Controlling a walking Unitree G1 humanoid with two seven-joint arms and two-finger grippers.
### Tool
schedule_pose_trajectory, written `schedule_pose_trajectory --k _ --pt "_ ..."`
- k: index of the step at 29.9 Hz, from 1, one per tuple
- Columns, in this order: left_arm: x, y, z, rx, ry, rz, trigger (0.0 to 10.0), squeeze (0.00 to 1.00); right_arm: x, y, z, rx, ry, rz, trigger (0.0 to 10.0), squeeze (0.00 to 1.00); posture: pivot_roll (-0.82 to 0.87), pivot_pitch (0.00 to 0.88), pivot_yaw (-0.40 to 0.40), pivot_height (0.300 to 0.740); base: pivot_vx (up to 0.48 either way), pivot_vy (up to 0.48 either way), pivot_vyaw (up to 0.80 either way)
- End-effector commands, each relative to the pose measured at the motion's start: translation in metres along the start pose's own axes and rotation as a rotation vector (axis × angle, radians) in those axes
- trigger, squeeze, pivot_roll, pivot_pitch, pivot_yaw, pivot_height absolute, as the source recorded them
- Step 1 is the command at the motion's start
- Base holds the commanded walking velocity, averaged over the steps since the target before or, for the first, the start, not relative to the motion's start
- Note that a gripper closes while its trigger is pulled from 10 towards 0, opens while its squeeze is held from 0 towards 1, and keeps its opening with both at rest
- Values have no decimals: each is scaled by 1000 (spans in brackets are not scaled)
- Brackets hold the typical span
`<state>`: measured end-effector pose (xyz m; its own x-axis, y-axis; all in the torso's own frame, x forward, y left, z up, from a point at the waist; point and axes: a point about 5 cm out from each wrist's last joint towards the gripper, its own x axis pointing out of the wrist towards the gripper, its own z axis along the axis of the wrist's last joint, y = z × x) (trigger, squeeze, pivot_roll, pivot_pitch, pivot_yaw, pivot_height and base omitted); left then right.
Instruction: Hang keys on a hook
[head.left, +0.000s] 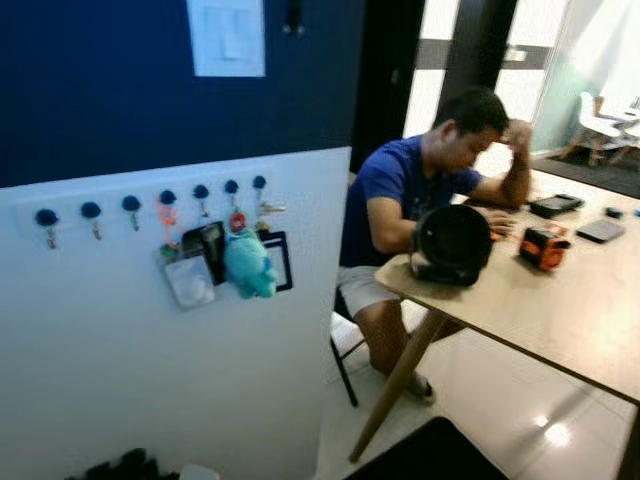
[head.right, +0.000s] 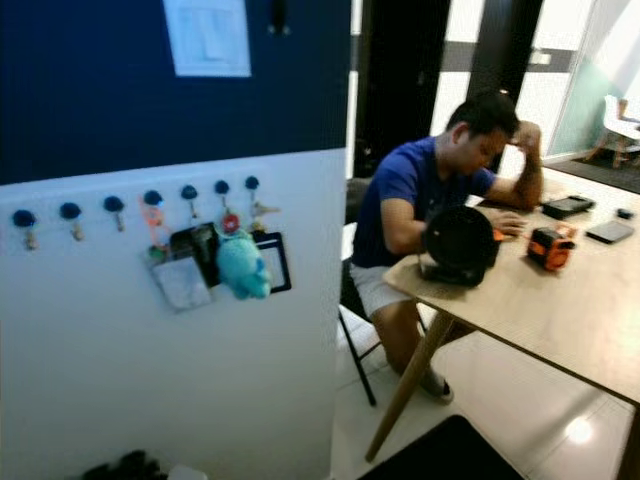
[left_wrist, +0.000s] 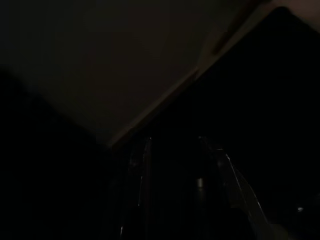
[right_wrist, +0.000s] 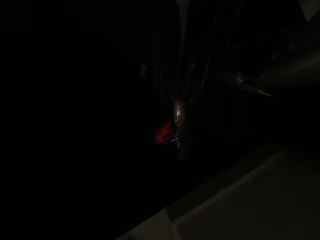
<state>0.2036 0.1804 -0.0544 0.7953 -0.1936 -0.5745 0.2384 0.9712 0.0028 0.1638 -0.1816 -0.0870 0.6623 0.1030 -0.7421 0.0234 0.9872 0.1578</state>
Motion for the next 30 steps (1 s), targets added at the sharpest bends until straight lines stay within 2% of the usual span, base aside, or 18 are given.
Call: schedule_pose_trajectory --k 1,12,30 --pt "1 -1 0 -9 7 -8 10000 0 -1 -3 -3 -5 13 -5 10000 0 96 18 -19 740 0 0 800" --pt "0 -2 -8 42 76 -24 10000 0 -1 -1 -2 -16 16 7 10000 0 99 6 -24 740 0 0 800" --pt "0 2 -9 66 104 -9 10000 0 0 0 -2 -15 16 11 10000 0 98 0 -18 740 0 0 800"
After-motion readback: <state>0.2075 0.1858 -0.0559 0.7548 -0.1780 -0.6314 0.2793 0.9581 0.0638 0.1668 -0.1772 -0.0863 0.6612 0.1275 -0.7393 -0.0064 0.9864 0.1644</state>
